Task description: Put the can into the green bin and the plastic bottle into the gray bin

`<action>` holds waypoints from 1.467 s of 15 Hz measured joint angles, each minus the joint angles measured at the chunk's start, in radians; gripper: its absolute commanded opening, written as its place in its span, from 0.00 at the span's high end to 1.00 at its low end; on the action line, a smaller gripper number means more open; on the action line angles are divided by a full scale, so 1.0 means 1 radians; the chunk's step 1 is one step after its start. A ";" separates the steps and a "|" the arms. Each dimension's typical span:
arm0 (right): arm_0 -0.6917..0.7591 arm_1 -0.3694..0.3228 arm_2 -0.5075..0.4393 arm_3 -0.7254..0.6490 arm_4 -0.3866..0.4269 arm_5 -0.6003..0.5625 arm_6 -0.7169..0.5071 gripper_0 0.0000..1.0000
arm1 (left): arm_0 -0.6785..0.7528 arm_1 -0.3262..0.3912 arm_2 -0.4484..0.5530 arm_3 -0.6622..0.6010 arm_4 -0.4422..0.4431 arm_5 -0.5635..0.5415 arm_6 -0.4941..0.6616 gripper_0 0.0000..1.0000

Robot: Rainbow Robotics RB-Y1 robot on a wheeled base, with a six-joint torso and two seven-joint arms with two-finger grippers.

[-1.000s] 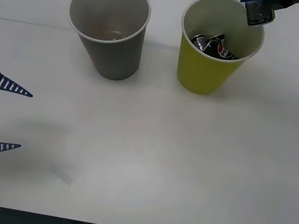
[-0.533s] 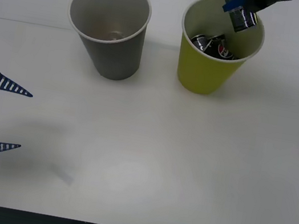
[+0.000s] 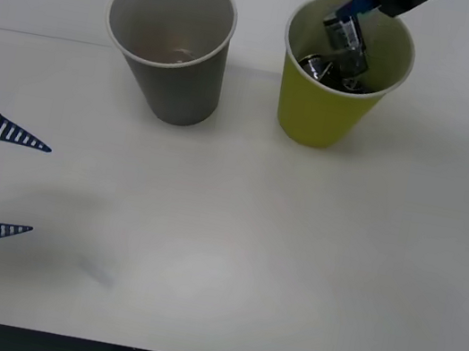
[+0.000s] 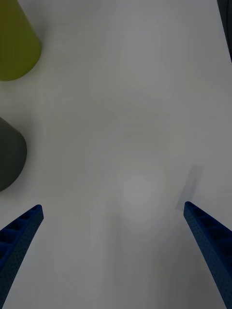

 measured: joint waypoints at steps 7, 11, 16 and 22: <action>0.002 -0.001 -0.025 0.000 -0.006 0.034 0.007 0.00 | 0.000 0.000 0.000 0.000 0.000 0.000 0.000 0.00; 0.058 -0.001 -0.079 -0.096 -0.049 0.032 0.011 0.00 | 0.000 0.000 0.000 0.000 0.000 0.000 0.000 0.00; 0.292 -0.001 -0.196 -0.460 -0.110 -0.028 -0.022 0.00 | 0.000 0.000 0.000 0.000 0.000 0.000 0.000 0.00; 0.512 -0.001 -0.322 -0.782 -0.260 -0.066 -0.032 0.00 | 0.000 0.000 0.000 0.000 0.000 0.000 0.000 0.00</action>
